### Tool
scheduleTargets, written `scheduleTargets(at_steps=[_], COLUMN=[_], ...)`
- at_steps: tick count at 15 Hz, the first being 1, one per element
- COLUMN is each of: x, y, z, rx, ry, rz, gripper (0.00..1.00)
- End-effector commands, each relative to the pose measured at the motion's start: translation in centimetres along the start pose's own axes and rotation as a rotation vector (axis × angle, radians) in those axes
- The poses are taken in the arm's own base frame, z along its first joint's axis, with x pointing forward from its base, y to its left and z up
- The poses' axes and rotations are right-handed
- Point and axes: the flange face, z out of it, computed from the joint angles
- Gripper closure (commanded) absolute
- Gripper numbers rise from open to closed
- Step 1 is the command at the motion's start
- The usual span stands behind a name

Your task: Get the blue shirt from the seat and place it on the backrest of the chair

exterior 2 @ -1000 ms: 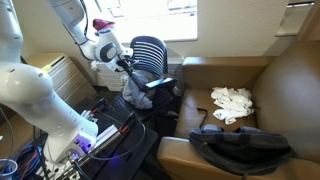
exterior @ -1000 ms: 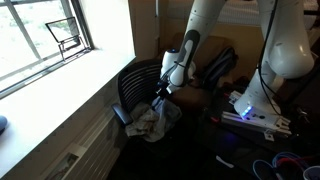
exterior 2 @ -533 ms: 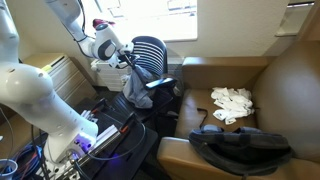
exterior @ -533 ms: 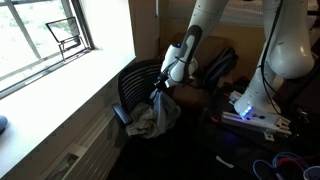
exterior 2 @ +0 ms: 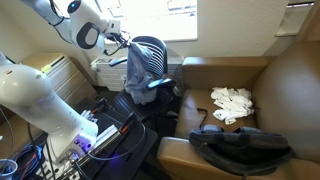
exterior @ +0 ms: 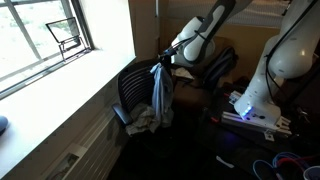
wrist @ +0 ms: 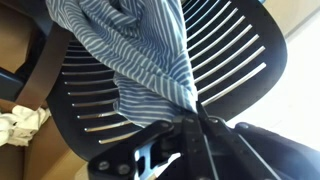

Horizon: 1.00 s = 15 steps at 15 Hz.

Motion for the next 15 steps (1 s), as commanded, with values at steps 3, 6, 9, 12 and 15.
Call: scheduleTargets(at_steps=[3, 6, 9, 12, 15], x=[0.5, 5.5, 10.9, 15.6, 15.1], y=[-1.0, -3.4, -4.5, -6.5, -6.1], z=[-0.5, -5.0, -10.2, -13.1, -13.3], rx=[0.04, 0.13, 0.21, 0.304, 0.294], ry=[0.041, 0.157, 0.271, 0.359, 0.357], rz=[0.025, 0.091, 0.177, 0.289, 0.267], gripper=[0.99, 0.99, 0.99, 0.99, 0.96])
